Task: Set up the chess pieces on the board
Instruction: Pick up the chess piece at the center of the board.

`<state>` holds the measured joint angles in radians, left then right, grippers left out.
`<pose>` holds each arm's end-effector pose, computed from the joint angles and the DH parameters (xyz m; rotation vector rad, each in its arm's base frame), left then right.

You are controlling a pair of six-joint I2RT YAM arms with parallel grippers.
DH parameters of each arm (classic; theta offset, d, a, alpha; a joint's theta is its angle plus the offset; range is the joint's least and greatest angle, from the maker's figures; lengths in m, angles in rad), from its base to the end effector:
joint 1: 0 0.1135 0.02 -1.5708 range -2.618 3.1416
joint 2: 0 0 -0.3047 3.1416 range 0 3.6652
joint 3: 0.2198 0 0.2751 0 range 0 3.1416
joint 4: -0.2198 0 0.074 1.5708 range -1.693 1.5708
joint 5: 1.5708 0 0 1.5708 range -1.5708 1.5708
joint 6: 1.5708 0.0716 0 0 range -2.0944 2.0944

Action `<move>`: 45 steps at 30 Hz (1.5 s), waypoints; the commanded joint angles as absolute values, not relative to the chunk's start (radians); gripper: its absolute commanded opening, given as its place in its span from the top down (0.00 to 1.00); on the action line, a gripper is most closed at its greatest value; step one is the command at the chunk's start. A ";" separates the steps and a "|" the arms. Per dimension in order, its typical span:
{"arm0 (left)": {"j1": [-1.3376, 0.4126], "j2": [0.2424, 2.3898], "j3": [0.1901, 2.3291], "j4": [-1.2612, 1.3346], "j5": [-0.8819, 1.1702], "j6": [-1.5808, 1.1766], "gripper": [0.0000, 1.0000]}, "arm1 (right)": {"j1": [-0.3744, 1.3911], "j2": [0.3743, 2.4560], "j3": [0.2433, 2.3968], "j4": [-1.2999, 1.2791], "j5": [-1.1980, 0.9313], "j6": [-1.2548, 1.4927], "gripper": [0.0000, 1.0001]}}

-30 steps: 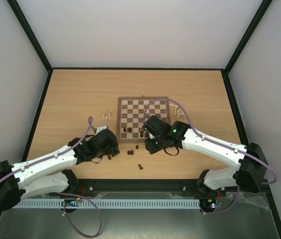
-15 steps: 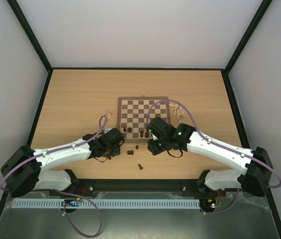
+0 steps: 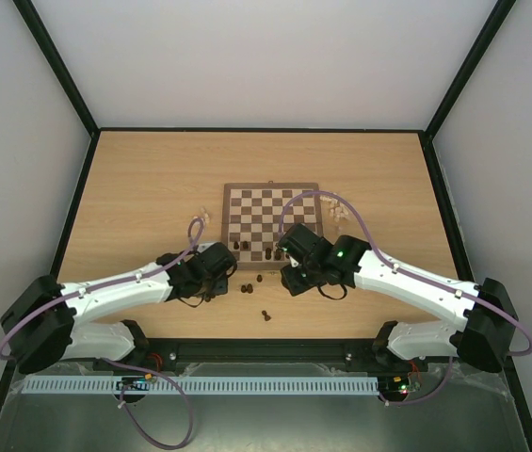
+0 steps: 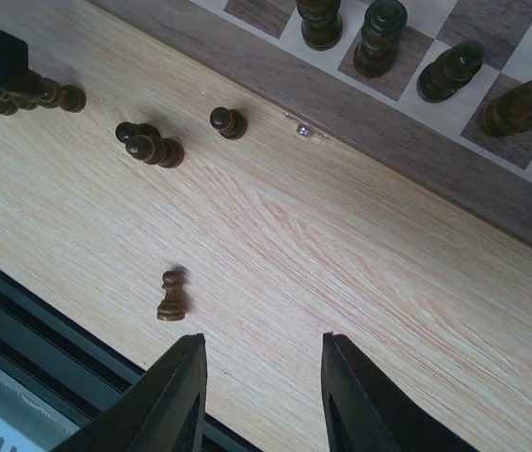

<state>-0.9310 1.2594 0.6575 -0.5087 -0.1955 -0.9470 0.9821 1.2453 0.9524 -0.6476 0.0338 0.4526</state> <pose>0.1580 -0.1890 0.1717 -0.0834 2.6926 -0.3531 0.1590 0.2338 0.2645 -0.6655 2.5094 0.5233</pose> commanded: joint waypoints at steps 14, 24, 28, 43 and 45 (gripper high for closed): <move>-0.953 1.230 0.697 -0.564 -0.208 -0.948 0.71 | 0.988 1.274 0.937 -0.641 0.031 0.445 0.66; -0.983 1.285 0.706 -0.578 -0.214 -0.970 0.74 | 0.988 1.280 0.921 -0.635 0.036 0.440 0.66; -0.986 1.284 0.703 -0.575 -0.214 -0.978 0.74 | 0.988 1.277 0.913 -0.628 0.035 0.438 0.66; -0.989 1.297 0.706 -0.589 -0.219 -0.992 0.76 | 0.988 1.272 0.900 -0.623 0.027 0.433 0.66; -0.991 1.296 0.703 -0.589 -0.221 -0.992 0.74 | 0.988 1.272 0.900 -0.622 0.024 0.433 0.66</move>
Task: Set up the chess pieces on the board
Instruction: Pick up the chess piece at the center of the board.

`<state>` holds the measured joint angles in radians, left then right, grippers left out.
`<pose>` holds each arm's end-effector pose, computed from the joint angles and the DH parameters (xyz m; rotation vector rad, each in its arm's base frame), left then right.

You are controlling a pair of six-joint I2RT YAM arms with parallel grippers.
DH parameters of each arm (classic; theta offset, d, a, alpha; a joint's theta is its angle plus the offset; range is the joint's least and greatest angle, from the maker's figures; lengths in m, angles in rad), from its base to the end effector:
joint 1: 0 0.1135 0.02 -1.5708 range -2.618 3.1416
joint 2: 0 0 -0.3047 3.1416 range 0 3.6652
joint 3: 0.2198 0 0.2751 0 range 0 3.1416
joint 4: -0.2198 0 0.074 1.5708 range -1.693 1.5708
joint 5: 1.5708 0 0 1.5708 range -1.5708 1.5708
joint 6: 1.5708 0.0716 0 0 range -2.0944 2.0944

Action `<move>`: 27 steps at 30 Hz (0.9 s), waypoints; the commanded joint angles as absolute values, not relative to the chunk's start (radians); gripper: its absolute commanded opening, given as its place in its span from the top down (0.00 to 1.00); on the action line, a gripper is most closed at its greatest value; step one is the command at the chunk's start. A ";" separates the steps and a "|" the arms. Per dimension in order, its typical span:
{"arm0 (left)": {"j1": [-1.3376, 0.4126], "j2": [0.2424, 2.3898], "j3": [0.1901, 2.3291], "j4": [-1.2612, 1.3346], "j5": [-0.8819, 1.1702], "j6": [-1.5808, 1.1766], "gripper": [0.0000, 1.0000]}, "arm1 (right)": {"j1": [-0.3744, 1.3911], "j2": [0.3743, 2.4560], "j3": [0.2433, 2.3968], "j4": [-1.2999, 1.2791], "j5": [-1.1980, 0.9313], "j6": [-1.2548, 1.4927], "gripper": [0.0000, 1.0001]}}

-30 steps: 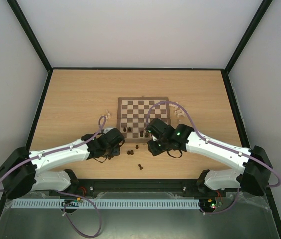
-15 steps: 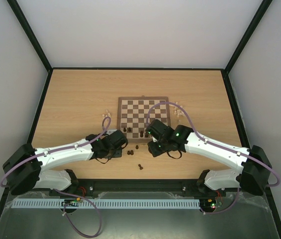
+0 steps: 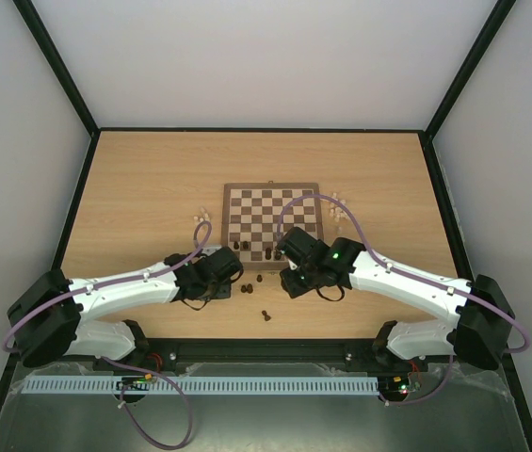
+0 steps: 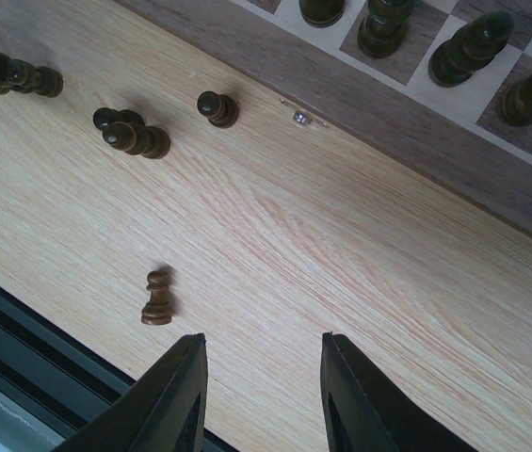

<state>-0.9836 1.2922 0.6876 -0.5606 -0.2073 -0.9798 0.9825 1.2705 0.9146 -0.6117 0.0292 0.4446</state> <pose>0.1497 -0.1983 0.1708 -0.0532 2.7300 -0.3089 0.1599 0.2359 0.2474 -0.6851 2.5306 0.5049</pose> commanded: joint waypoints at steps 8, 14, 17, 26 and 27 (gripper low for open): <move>-0.991 1.310 0.699 -0.586 -0.222 -0.992 0.81 | 0.988 1.272 0.892 -0.617 0.021 0.433 0.66; -0.991 1.319 0.702 -0.579 -0.221 -0.989 0.91 | 0.988 1.272 0.891 -0.616 0.022 0.433 0.66; -0.991 1.323 0.703 -0.577 -0.219 -0.988 0.94 | 0.988 1.274 0.890 -0.617 0.021 0.433 0.66; -0.991 1.315 0.723 -0.590 -0.237 -0.987 0.98 | 0.988 1.273 0.889 -0.614 0.019 0.433 0.66; -0.991 1.315 0.728 -0.592 -0.242 -0.986 0.98 | 0.989 1.273 0.889 -0.614 0.018 0.432 0.66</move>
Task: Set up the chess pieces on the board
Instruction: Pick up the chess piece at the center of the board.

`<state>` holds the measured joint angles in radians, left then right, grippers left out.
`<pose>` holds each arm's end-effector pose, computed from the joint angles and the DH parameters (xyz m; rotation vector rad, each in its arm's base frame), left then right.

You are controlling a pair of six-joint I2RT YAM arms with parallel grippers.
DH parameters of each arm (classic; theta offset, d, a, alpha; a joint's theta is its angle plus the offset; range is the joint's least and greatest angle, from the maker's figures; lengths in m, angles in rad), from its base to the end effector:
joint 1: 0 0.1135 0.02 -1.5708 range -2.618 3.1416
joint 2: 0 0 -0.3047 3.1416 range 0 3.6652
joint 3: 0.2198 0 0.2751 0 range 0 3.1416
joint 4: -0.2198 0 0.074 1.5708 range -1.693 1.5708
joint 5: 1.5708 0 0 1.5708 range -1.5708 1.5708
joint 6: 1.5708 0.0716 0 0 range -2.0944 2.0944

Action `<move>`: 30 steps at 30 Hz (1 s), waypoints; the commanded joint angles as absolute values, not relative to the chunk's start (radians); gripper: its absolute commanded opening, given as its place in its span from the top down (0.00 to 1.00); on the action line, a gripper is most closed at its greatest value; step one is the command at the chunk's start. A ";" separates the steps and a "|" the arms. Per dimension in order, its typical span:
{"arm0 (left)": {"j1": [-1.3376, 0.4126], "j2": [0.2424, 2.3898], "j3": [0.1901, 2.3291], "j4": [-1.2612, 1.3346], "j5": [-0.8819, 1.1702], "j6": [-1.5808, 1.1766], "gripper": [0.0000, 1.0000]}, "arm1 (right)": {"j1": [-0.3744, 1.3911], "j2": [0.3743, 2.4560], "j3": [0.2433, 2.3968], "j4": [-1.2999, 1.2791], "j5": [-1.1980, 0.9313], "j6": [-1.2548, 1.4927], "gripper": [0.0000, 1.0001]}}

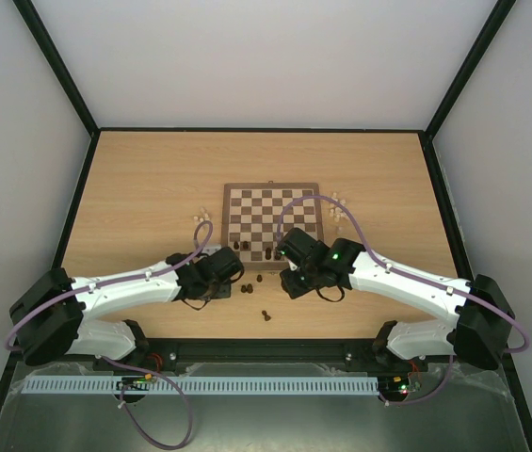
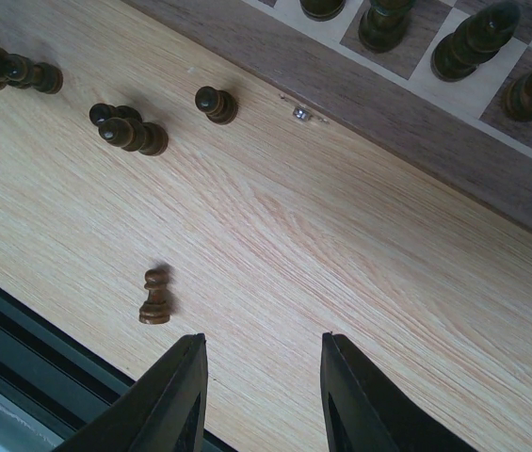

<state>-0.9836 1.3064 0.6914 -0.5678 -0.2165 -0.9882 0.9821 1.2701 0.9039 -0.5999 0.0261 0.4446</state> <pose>0.1506 -0.1985 0.1685 -0.0647 2.7352 -0.2840 0.1596 0.2357 0.2446 -0.6858 2.5304 0.5092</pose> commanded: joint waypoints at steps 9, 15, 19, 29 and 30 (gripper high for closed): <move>-0.984 1.352 0.751 -0.584 -0.268 -0.967 0.98 | 0.989 1.269 0.890 -0.615 0.021 0.434 0.66; -0.967 1.357 0.758 -0.582 -0.272 -0.952 0.98 | 0.988 1.268 0.889 -0.617 0.021 0.434 0.66; -0.957 1.345 0.767 -0.597 -0.279 -0.945 0.98 | 0.988 1.267 0.890 -0.617 0.020 0.434 0.66; -0.937 1.302 0.801 -0.649 -0.298 -0.928 0.98 | 0.988 1.271 0.894 -0.620 0.020 0.432 0.66; -0.938 1.298 0.804 -0.650 -0.296 -0.927 0.98 | 0.988 1.271 0.896 -0.620 0.020 0.433 0.66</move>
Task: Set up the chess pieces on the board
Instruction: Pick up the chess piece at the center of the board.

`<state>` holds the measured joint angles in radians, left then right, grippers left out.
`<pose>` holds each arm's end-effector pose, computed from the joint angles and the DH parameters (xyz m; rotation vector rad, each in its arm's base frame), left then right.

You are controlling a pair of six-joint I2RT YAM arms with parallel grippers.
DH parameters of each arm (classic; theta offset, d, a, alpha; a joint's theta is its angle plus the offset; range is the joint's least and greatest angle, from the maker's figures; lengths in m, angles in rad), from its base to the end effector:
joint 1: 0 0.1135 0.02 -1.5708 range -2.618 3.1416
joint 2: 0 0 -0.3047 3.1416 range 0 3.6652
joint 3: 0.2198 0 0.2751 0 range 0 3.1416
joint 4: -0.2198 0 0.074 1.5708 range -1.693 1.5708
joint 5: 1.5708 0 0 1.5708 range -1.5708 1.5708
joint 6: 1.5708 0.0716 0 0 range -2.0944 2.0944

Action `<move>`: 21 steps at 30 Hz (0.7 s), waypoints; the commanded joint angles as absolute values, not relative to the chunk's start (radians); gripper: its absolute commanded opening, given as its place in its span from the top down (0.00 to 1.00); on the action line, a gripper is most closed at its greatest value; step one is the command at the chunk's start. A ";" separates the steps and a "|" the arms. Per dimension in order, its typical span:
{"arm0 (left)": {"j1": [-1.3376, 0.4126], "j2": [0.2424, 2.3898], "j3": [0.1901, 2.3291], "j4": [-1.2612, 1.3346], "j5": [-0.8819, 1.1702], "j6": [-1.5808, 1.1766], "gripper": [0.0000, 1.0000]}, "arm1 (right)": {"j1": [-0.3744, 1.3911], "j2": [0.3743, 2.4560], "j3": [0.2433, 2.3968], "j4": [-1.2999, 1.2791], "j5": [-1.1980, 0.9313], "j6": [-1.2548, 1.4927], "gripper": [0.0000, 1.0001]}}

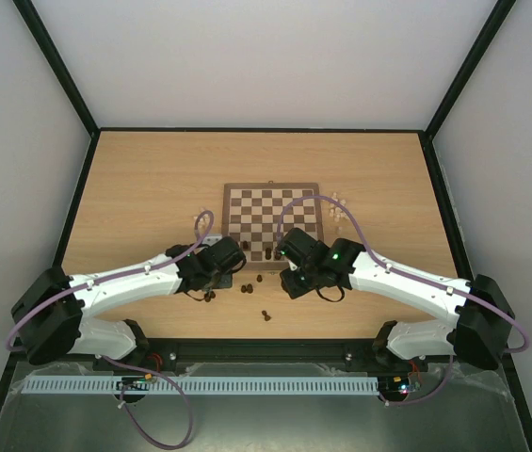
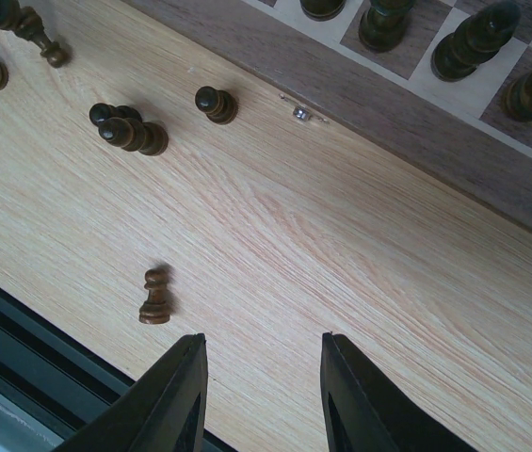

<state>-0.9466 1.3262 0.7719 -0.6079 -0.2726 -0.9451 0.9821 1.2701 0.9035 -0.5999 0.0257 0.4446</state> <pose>0.1693 -0.2020 0.1876 -0.0740 2.6754 -0.2349 0.1596 0.2357 0.2445 -0.6861 2.5308 0.5093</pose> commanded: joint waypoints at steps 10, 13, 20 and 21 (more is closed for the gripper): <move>-0.937 1.246 0.840 -0.680 -0.273 -0.913 0.98 | 0.988 1.265 0.907 -0.618 0.036 0.434 0.66; -0.937 1.218 0.855 -0.685 -0.254 -0.903 0.98 | 0.988 1.251 0.913 -0.611 0.033 0.439 0.65; -0.938 1.138 0.898 -0.673 -0.171 -0.872 0.98 | 0.979 1.193 0.934 -0.550 -0.092 0.462 0.51; -0.938 1.124 0.902 -0.666 -0.157 -0.868 0.98 | 0.974 1.178 0.934 -0.530 -0.126 0.466 0.50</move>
